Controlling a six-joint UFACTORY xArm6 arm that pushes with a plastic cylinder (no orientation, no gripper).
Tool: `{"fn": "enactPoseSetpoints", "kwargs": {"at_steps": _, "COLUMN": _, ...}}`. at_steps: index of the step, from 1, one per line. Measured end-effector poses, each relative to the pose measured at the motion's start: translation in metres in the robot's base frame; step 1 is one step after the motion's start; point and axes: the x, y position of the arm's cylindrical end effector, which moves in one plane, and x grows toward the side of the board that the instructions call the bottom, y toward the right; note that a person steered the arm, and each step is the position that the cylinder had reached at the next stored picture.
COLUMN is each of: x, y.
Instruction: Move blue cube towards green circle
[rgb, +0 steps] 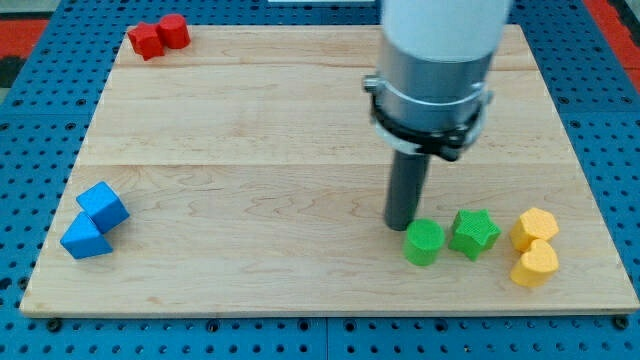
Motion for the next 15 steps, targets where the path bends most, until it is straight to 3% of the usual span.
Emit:
{"fn": "enactPoseSetpoints", "kwargs": {"at_steps": 1, "x": -0.001, "y": 0.028}}
{"fn": "enactPoseSetpoints", "kwargs": {"at_steps": 3, "x": -0.051, "y": -0.176}}
{"fn": "enactPoseSetpoints", "kwargs": {"at_steps": 4, "x": -0.097, "y": -0.287}}
{"fn": "enactPoseSetpoints", "kwargs": {"at_steps": 6, "x": -0.139, "y": -0.336}}
{"fn": "enactPoseSetpoints", "kwargs": {"at_steps": 7, "x": -0.133, "y": -0.368}}
{"fn": "enactPoseSetpoints", "kwargs": {"at_steps": 9, "x": -0.114, "y": -0.382}}
{"fn": "enactPoseSetpoints", "kwargs": {"at_steps": 12, "x": -0.010, "y": -0.365}}
{"fn": "enactPoseSetpoints", "kwargs": {"at_steps": 13, "x": -0.010, "y": -0.304}}
{"fn": "enactPoseSetpoints", "kwargs": {"at_steps": 14, "x": -0.013, "y": -0.283}}
{"fn": "enactPoseSetpoints", "kwargs": {"at_steps": 15, "x": -0.024, "y": -0.306}}
